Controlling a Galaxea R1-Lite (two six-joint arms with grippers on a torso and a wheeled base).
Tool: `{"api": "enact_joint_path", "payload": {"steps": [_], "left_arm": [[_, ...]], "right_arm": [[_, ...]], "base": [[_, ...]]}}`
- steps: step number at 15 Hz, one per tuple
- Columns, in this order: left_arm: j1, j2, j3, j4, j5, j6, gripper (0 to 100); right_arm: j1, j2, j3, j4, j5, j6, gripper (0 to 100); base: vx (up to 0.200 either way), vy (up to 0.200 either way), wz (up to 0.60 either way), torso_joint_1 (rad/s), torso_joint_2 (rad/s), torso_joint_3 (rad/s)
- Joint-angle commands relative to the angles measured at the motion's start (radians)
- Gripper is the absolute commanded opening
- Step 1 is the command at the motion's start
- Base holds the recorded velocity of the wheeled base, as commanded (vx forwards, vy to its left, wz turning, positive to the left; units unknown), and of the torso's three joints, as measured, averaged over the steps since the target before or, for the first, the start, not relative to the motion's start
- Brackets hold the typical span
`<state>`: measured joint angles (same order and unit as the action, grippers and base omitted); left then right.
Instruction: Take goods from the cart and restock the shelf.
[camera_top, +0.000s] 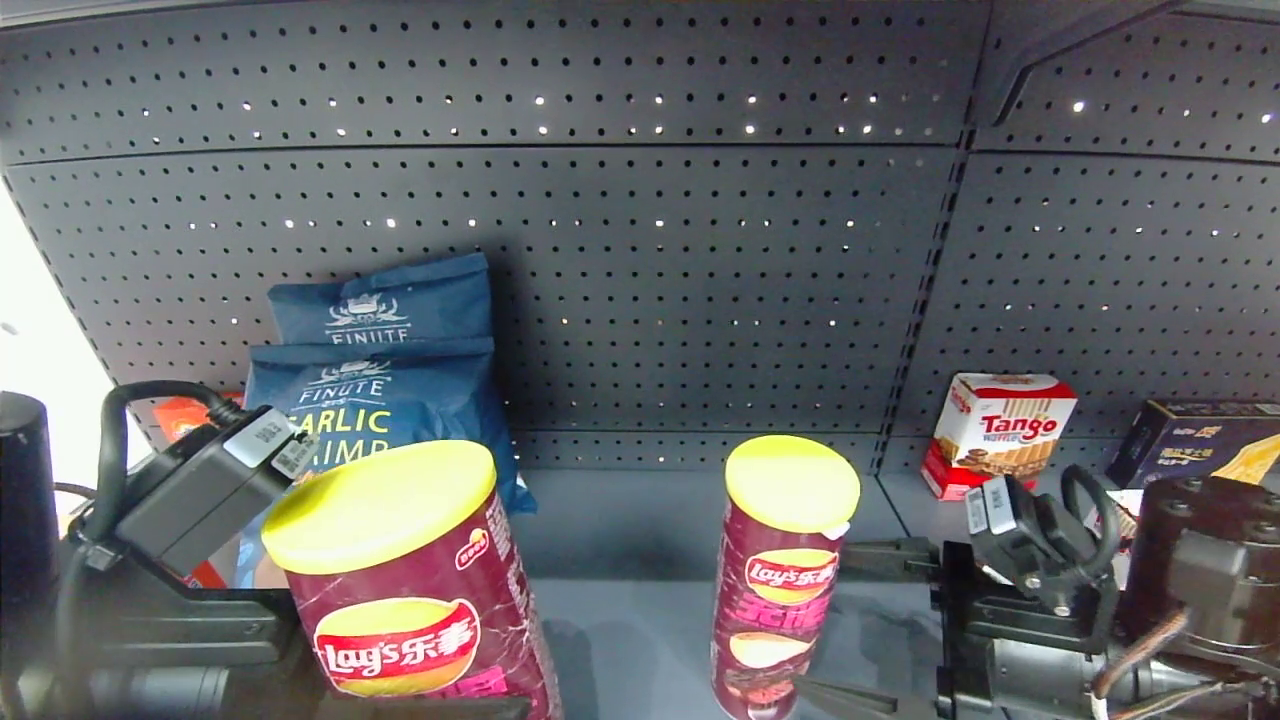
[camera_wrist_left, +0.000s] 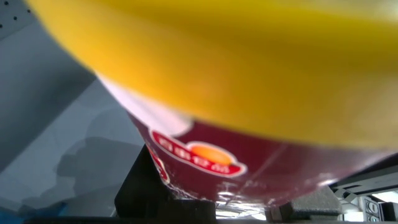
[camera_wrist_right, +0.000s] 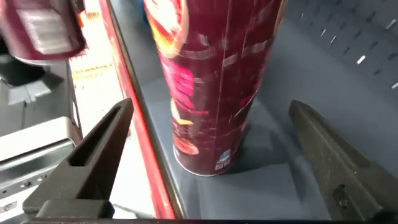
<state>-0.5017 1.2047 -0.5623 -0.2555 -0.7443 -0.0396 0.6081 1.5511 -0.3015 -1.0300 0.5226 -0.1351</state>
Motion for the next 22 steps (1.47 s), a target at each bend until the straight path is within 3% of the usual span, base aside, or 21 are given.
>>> {"api": "enact_joint_path", "payload": {"steps": [1,6,11,14,16,18,22], "left_arm": [[0.002,-0.001,0.007,-0.001,0.000,0.000,0],[0.003,-0.002,0.015,-0.002,0.000,0.000,0],[0.006,-0.017,0.018,-0.001,0.002,-0.002,0],[0.012,-0.025,0.021,0.001,0.003,-0.002,0],[0.018,-0.025,0.019,-0.001,0.002,-0.002,0],[0.018,-0.033,0.025,-0.001,0.002,-0.002,0],[0.020,-0.051,0.029,-0.001,0.002,-0.002,0]], "right_arm": [[0.001,-0.115,0.024,0.005,0.001,0.000,100],[0.002,-0.313,-0.041,0.188,-0.098,0.000,100],[0.001,-0.589,-0.125,0.518,-0.394,0.000,100],[-0.001,-0.687,-0.087,0.547,-0.506,0.028,100],[0.002,-0.744,-0.077,0.587,-0.633,0.032,100],[-0.005,-0.787,-0.054,0.608,-0.659,0.051,100],[-0.343,-1.017,0.151,0.619,-0.674,0.129,100]], "base": [[0.000,0.000,0.00,0.000,0.00,0.000],[0.000,0.000,0.00,0.000,0.00,0.000],[0.000,0.000,0.00,0.000,0.00,0.000],[0.000,0.000,0.00,0.000,0.00,0.000],[0.000,0.000,0.00,0.000,0.00,0.000],[0.000,0.000,0.00,0.000,0.00,0.000],[0.000,0.000,0.00,0.000,0.00,0.000]]}}
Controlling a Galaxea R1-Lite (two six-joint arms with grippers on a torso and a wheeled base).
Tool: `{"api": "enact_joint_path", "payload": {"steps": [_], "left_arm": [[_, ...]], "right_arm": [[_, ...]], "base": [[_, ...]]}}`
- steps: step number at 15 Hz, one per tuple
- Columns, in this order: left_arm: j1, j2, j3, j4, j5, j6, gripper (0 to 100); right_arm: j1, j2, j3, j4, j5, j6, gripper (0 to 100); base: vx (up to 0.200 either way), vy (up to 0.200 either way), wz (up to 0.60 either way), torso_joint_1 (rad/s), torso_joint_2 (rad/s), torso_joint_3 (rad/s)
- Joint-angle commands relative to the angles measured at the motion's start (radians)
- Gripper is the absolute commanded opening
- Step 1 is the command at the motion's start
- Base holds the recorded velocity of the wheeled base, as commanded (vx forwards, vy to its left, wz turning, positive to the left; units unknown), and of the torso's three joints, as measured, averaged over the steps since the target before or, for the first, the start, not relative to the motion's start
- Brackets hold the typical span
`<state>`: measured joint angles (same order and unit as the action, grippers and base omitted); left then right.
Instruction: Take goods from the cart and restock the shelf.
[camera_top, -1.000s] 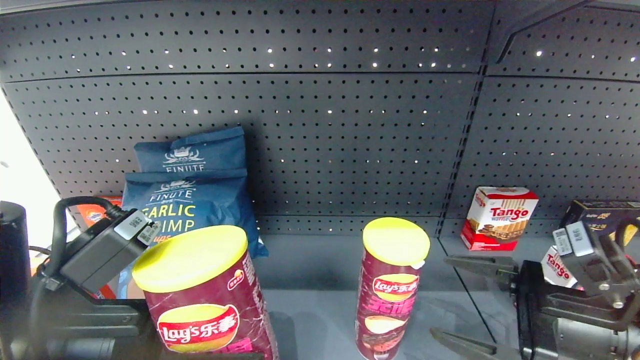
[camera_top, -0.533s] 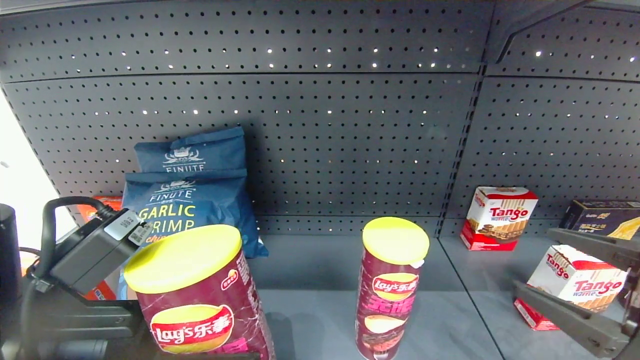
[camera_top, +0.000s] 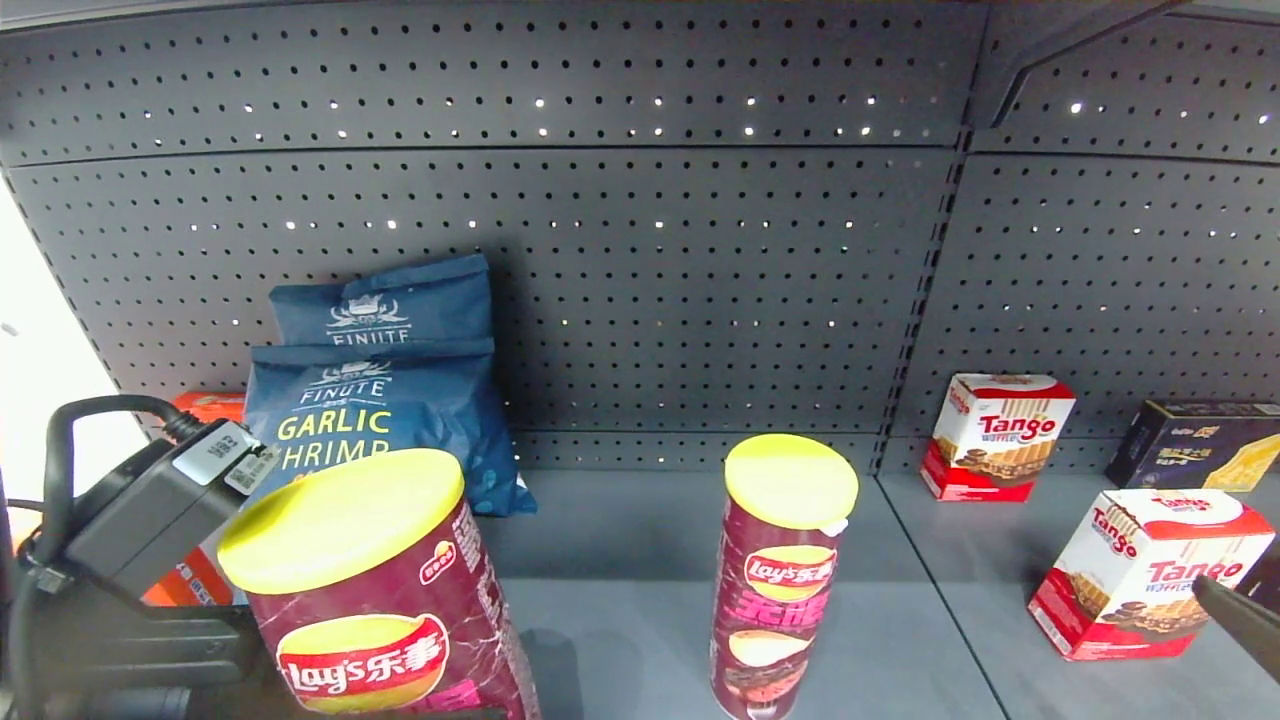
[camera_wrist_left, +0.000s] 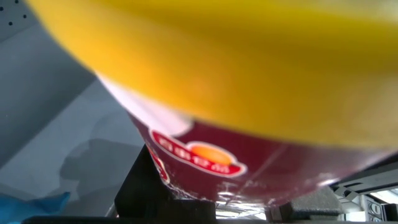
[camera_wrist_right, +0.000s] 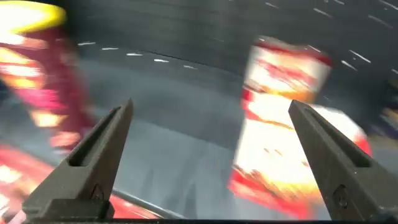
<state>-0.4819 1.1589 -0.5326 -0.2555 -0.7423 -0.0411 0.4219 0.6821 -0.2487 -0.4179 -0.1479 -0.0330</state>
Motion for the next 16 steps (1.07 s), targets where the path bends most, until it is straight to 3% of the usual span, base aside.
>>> {"api": "enact_joint_path", "payload": {"steps": [1,3,5,7,9,13,16], "left_arm": [[-0.001,-0.007,-0.001,-0.001,0.000,0.000,0],[-0.006,-0.008,-0.003,-0.002,0.000,0.000,0],[-0.007,-0.008,-0.001,-0.001,0.000,0.000,0],[-0.003,-0.010,-0.001,-0.001,0.000,0.000,0],[-0.003,-0.010,0.000,-0.001,0.000,0.000,0],[-0.001,-0.016,0.023,-0.001,0.000,0.000,0],[0.000,-0.054,0.052,0.001,0.003,0.000,0]], "right_arm": [[-0.222,-0.187,0.140,0.010,-0.004,0.027,100],[-0.361,-0.297,0.218,0.039,-0.004,0.018,100],[-0.459,-0.463,0.244,0.168,0.004,0.016,100],[-0.463,-0.621,0.236,0.349,-0.009,0.018,100],[-0.450,-0.619,0.247,0.347,0.021,0.027,100],[-0.423,-0.674,0.240,0.370,0.197,-0.013,100],[-0.427,-0.673,0.224,0.416,0.166,-0.027,100]], "base": [[0.000,0.000,0.00,0.000,0.00,0.000],[0.000,0.000,0.00,0.000,0.00,0.000],[0.000,0.000,0.00,0.000,0.00,0.000],[0.000,0.000,0.00,0.000,0.00,0.000],[0.000,0.000,0.00,0.000,0.00,0.000],[0.000,0.000,0.00,0.000,0.00,0.000],[0.000,0.000,0.00,0.000,0.00,0.000]]}}
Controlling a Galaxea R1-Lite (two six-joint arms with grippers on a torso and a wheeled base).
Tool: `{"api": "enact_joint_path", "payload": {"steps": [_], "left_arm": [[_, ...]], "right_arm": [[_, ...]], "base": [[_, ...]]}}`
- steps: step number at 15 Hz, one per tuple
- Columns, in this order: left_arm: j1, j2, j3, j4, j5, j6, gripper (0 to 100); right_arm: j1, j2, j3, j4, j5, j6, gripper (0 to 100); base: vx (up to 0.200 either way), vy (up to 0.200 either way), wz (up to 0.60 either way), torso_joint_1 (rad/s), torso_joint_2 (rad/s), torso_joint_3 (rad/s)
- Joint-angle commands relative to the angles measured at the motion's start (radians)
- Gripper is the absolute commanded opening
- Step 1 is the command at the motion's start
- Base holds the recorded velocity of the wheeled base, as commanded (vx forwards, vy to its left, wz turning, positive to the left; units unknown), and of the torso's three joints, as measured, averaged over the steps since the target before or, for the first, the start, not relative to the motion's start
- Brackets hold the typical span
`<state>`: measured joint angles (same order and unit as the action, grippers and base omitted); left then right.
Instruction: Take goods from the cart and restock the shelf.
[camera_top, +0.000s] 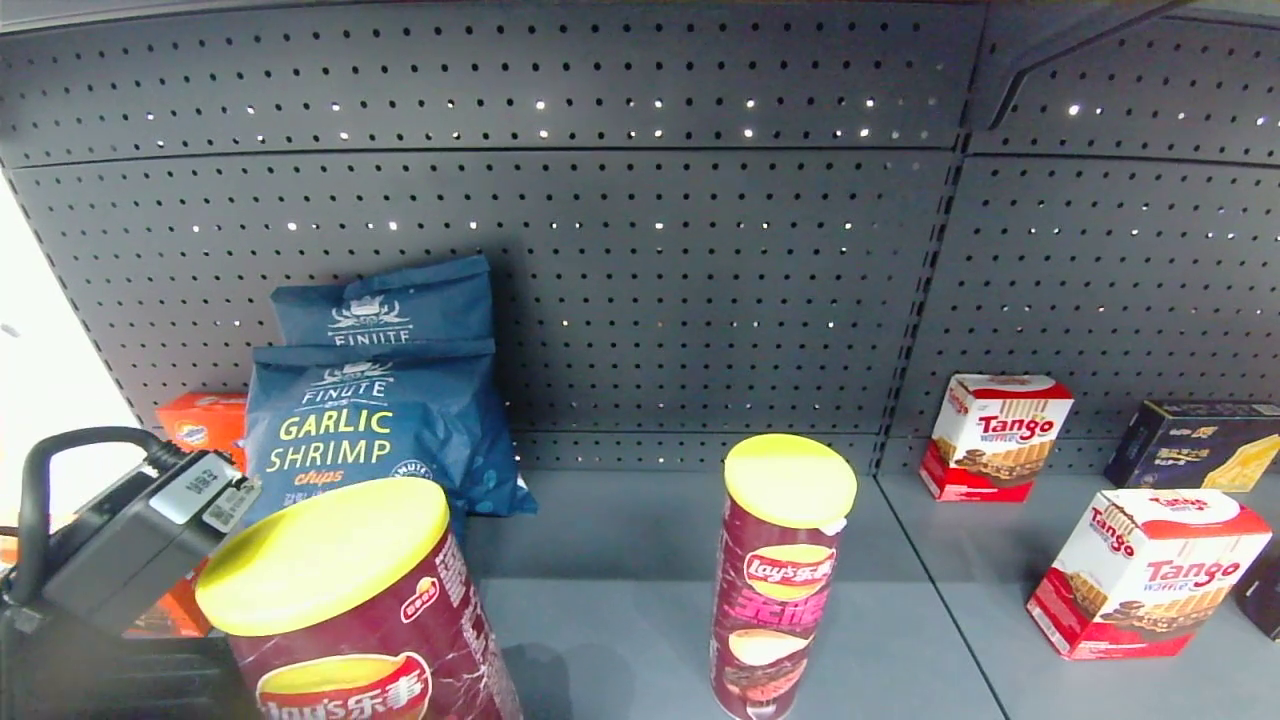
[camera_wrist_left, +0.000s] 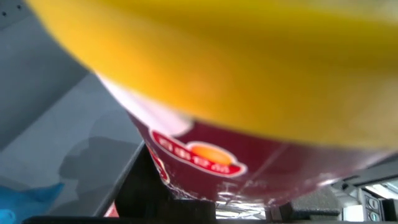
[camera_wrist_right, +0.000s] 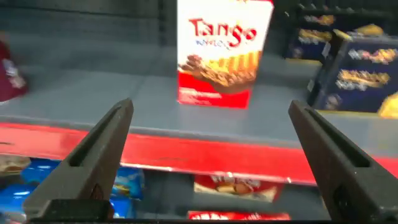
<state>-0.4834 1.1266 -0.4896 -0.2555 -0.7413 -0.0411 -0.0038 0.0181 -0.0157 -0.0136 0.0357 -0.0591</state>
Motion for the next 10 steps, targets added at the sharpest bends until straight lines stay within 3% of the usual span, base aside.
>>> {"api": "enact_joint_path", "payload": {"steps": [1,3,7,9,10], "left_arm": [[0.006,-0.030,0.008,0.001,0.003,-0.002,0],[0.008,-0.030,-0.004,-0.001,0.008,0.000,0],[0.005,0.102,-0.132,-0.002,0.006,0.000,0],[0.006,0.153,-0.176,-0.019,0.005,0.000,0],[0.006,0.165,-0.182,-0.027,0.006,0.000,0]], "right_arm": [[0.001,-0.010,-0.007,0.009,-0.074,0.001,100],[0.001,-0.010,0.003,-0.026,-0.097,0.001,100],[-0.001,-0.006,-0.010,0.017,-0.057,0.002,100],[0.002,-0.012,-0.010,0.014,-0.277,0.018,100],[0.002,-0.012,-0.010,0.012,-0.264,0.015,100]], "base": [[0.000,0.000,0.00,0.000,0.00,0.000],[0.000,0.000,0.00,0.000,0.00,0.000],[0.000,0.000,0.00,0.000,0.00,0.000],[0.000,0.000,0.00,0.000,0.00,0.000],[0.000,0.000,0.00,0.000,0.00,0.000]]}}
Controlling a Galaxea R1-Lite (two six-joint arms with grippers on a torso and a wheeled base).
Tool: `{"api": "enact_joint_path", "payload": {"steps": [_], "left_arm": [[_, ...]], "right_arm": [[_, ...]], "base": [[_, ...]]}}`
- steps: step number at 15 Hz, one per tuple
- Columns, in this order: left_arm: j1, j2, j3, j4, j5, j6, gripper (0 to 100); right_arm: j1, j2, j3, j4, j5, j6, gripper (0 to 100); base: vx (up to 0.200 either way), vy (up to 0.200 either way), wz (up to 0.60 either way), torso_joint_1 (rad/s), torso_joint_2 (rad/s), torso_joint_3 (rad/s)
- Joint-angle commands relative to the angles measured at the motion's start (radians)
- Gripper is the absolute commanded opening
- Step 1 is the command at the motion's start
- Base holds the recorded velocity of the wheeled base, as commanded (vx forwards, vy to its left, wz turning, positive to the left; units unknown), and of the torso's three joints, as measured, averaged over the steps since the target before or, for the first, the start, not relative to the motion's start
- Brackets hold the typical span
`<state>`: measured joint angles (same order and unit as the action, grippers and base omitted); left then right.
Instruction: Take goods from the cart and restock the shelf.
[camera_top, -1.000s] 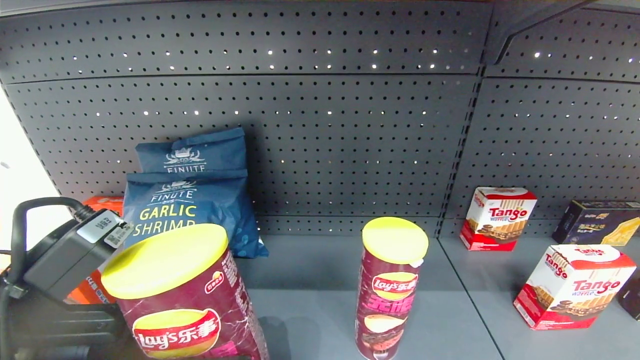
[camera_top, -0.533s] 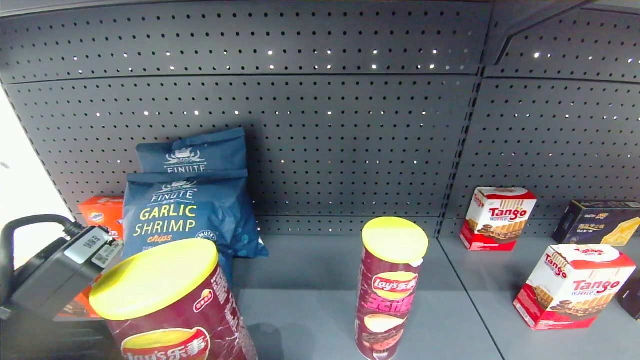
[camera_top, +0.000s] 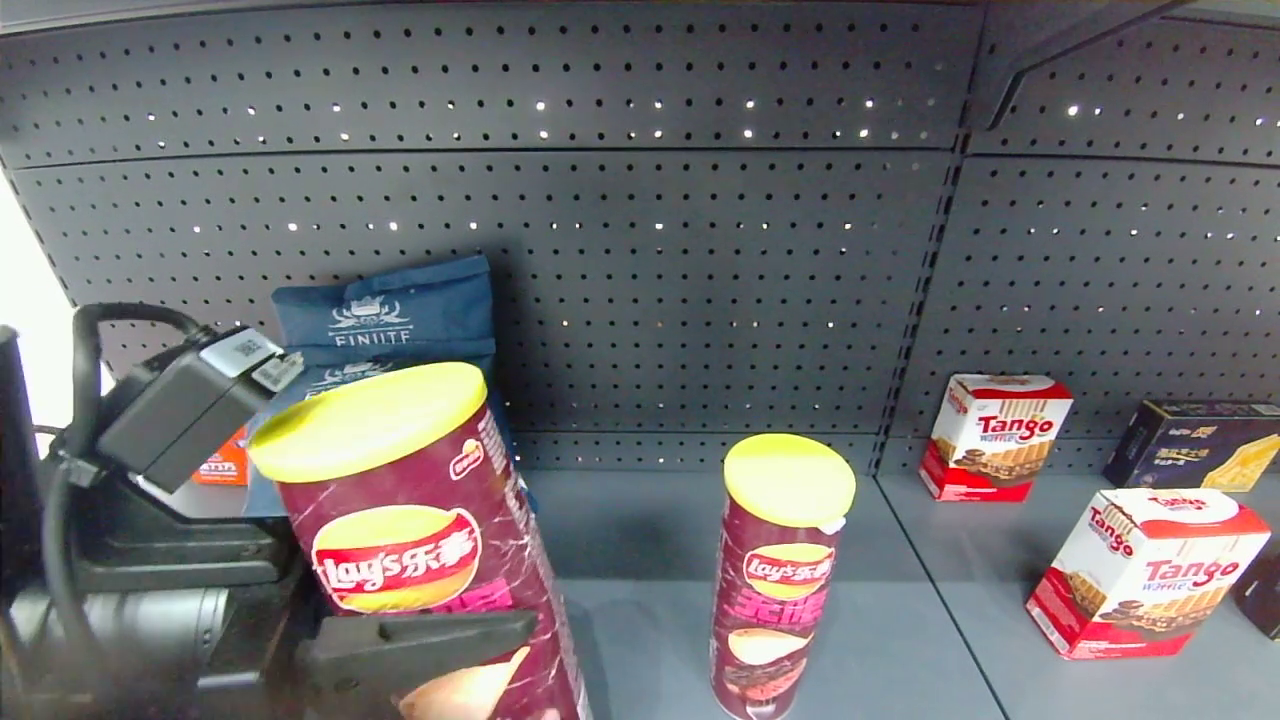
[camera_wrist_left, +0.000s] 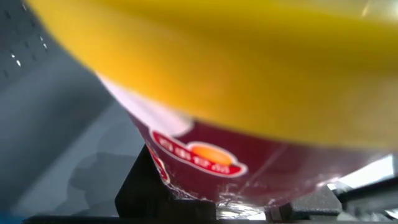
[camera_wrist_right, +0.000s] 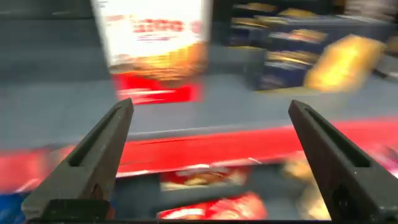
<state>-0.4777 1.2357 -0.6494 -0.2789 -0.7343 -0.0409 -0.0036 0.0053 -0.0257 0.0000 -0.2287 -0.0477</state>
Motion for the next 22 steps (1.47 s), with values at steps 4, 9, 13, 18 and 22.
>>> {"api": "enact_joint_path", "payload": {"steps": [4,9,13,18,22], "left_arm": [[0.016,0.220,-0.102,-0.036,-0.001,0.003,0],[0.031,0.295,-0.167,-0.042,-0.002,0.004,0],[0.031,0.343,-0.219,-0.042,-0.002,0.006,0],[0.024,0.418,-0.288,-0.040,-0.004,0.024,0],[0.022,0.478,-0.351,-0.042,-0.004,0.026,0]], "right_arm": [[0.001,0.002,0.003,-0.005,0.364,-0.084,100],[0.001,0.001,0.007,-0.018,0.332,-0.083,100],[0.002,0.001,0.013,-0.041,0.146,-0.069,100],[0.002,0.001,0.017,-0.038,0.358,-0.004,100],[0.002,0.001,0.026,-0.005,0.200,0.051,100]], "base": [[0.000,0.000,0.00,0.000,0.00,0.000],[0.000,0.000,0.00,0.000,0.00,0.000],[0.000,0.000,0.00,0.000,0.00,0.000],[0.000,0.000,0.00,0.000,0.00,0.000],[0.000,0.000,0.00,0.000,0.00,0.000]]}}
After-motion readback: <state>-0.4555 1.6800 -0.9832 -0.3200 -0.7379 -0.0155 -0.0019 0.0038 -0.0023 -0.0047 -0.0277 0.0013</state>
